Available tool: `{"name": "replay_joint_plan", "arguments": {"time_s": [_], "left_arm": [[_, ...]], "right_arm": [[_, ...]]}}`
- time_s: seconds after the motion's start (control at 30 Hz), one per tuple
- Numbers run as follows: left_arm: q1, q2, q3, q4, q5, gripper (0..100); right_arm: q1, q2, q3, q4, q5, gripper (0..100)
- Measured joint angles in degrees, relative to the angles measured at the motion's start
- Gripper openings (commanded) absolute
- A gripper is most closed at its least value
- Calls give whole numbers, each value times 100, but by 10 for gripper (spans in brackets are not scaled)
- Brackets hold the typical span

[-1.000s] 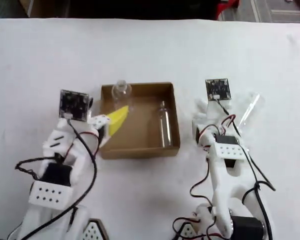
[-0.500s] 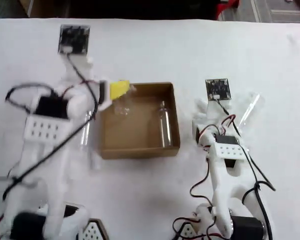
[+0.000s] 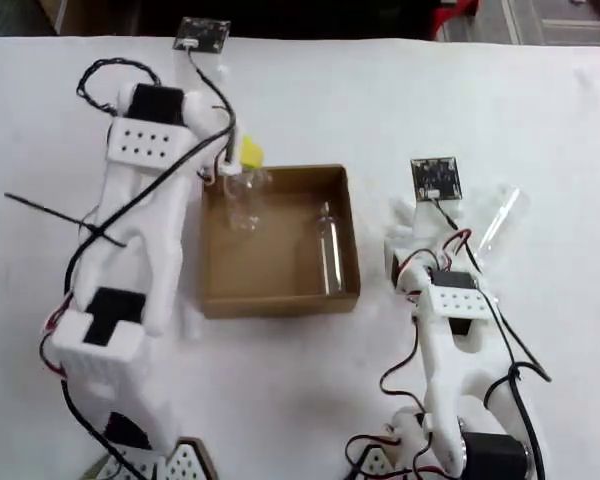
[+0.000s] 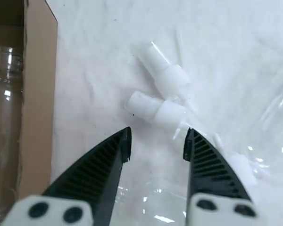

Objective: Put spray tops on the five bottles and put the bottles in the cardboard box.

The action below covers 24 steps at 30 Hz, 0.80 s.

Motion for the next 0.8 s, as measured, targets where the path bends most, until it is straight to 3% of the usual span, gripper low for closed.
{"name": "replay_joint_plan", "arguments": {"time_s": [0.47, 0.8], "left_arm": [[26, 809, -791, 70, 0, 294], [527, 809, -818, 369, 0, 293]], "right_arm": [[0, 0, 0, 0, 0, 163], [0, 0, 0, 0, 0, 163]]}}
